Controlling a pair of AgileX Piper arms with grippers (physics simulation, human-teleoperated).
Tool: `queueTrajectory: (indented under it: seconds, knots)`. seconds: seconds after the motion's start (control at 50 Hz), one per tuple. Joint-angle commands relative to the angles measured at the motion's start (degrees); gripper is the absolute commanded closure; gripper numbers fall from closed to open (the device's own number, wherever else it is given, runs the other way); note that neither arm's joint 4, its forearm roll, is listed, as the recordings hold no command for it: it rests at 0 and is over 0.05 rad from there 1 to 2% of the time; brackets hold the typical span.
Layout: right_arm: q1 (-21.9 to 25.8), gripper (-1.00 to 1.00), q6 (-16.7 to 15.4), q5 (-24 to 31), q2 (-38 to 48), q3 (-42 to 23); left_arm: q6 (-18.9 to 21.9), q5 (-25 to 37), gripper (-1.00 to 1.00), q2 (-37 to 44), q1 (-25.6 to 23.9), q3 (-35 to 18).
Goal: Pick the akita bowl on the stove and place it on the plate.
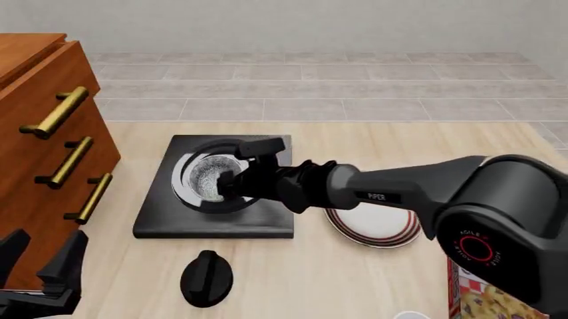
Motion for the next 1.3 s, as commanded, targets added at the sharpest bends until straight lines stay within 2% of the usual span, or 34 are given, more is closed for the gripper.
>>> queueTrajectory:
  seconds: [0.02, 0.22, 0.24, 0.64, 0.76, 1.16, 1.3]
  knots:
    - [-0.10, -1.00, 0.21, 0.34, 2.11, -0.97, 0.90, -0.43, -1.00, 0.70, -0.12, 0.00]
    - [0.09, -1.00, 0.32, -0.06, 2.97, -1.25, 0.35, -0.51, -1.00, 0.85, -0.20, 0.00]
    - [-0.09, 1.00, 0.15, -0.13, 2.38, -1.10, 0.36, -0.54, -1.00, 0.89, -0.24, 0.00]
    - [-0.63, 1.00, -1.99, 0.07, -2.75, 0.67, 0.32, -0.80, -1.00, 1.33, -0.30, 0.00]
    - [-0.94, 1.00, -1.21, -0.95, -6.42, 3.09, 0.26, -0.79, -1.00, 1.31, -0.37, 0.00]
    - [-5.52, 1.00, -1.45, -3.53, -13.41, 10.87, 0.00, -0.98, -1.00, 1.64, -1.00, 0.00]
    - [-8.05, 1.00, -2.64, -2.83, -16.20, 13.54, 0.79, -1.09, -1.00, 1.80, -1.60, 0.00]
